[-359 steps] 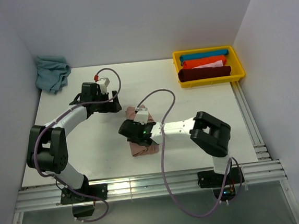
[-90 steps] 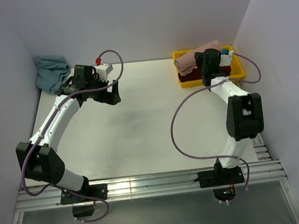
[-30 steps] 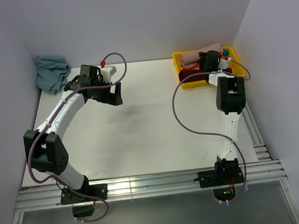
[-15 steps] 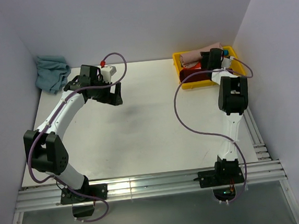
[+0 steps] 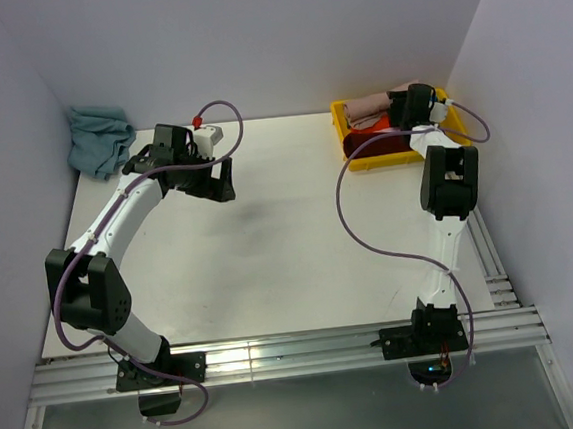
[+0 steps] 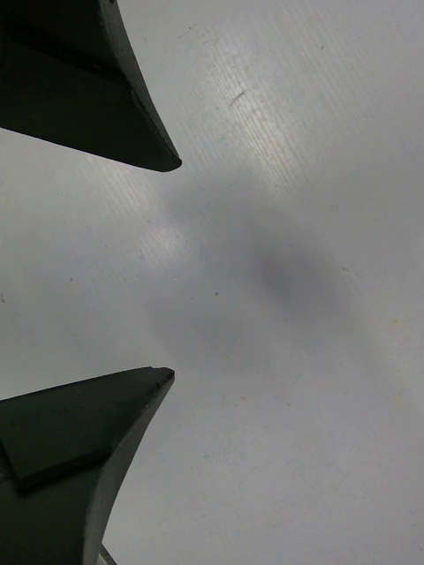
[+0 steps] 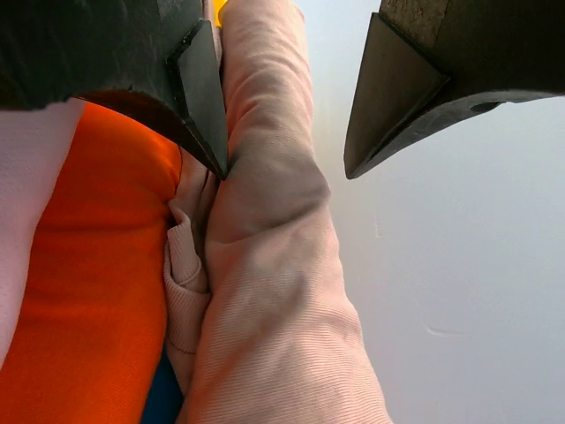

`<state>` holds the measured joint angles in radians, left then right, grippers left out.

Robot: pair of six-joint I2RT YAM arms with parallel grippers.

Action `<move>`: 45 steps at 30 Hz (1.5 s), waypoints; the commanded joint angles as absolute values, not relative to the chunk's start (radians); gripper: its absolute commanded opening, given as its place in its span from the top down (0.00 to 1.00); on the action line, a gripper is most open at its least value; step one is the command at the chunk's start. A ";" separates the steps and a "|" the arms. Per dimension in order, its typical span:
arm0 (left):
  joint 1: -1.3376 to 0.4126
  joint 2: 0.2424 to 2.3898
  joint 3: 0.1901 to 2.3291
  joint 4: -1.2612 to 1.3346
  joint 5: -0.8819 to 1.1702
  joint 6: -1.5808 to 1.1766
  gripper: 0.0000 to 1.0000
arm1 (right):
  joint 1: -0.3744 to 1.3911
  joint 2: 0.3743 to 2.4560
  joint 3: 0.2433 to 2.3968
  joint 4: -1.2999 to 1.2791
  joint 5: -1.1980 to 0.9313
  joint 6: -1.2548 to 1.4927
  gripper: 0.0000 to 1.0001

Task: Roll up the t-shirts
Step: Place the rolled tshirt into the container

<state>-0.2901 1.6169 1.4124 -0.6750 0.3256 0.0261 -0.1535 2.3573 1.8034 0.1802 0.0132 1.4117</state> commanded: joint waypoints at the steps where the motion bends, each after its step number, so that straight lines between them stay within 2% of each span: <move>1: -0.288 1.624 1.439 -0.650 0.353 0.037 0.01 | -0.164 2.321 1.799 0.192 0.005 1.399 0.38; 6: -0.288 1.624 1.439 -0.653 0.357 0.037 0.01 | -0.167 2.301 1.764 0.192 -0.025 1.401 0.42; 9: -0.288 1.623 1.439 -0.653 0.360 0.035 0.01 | -0.172 2.286 1.744 0.196 -0.032 1.399 0.53; 13: -0.288 1.617 1.437 -0.653 0.361 0.035 0.01 | -0.175 2.270 1.738 0.174 -0.041 1.393 0.61; 16: -0.288 1.617 1.439 -0.653 0.360 0.035 0.01 | -0.176 2.281 1.766 0.135 -0.051 1.385 0.63; 21: -0.288 1.615 1.440 -0.655 0.362 0.035 0.01 | -0.181 2.306 1.821 0.066 -0.077 1.384 0.61; 28: -0.288 1.617 1.439 -0.652 0.367 0.035 0.01 | -0.192 2.241 1.773 0.052 -0.072 1.365 0.50; 39: -0.288 1.598 1.442 -0.650 0.364 0.043 0.01 | -0.202 2.125 1.703 0.055 -0.101 1.336 0.46; 45: -0.287 1.576 1.439 -0.646 0.339 0.048 0.01 | -0.195 2.005 1.571 0.120 -0.164 1.324 0.44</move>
